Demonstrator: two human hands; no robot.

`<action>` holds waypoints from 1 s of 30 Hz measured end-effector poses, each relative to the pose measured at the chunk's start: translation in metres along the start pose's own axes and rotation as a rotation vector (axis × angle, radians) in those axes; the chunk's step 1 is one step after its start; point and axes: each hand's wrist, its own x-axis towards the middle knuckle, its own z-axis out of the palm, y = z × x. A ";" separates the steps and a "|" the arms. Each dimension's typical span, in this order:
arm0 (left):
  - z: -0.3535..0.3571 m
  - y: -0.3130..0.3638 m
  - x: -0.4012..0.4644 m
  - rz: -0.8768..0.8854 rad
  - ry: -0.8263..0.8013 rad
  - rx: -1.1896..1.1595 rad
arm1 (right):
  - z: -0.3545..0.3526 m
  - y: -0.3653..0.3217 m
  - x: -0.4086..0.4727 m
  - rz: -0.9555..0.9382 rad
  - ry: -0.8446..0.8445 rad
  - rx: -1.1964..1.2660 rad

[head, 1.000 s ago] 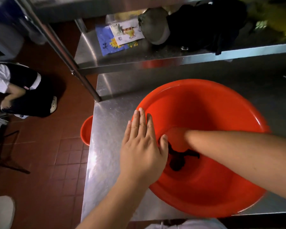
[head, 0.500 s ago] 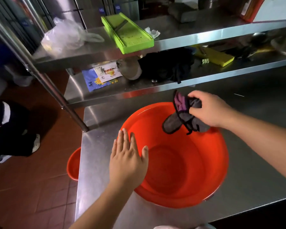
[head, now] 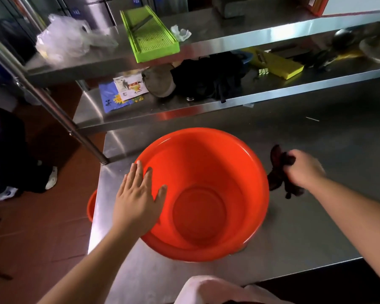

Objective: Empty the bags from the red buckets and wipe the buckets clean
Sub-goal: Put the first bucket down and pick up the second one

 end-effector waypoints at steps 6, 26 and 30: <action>-0.001 0.000 0.001 -0.018 -0.002 0.029 | 0.053 0.034 -0.014 -0.053 -0.335 -0.212; -0.011 0.003 -0.008 -0.085 0.248 -0.323 | 0.006 -0.048 -0.026 -0.023 -0.307 0.678; -0.021 -0.002 -0.005 -0.410 0.207 -0.448 | -0.019 -0.064 -0.041 -0.053 -0.456 0.793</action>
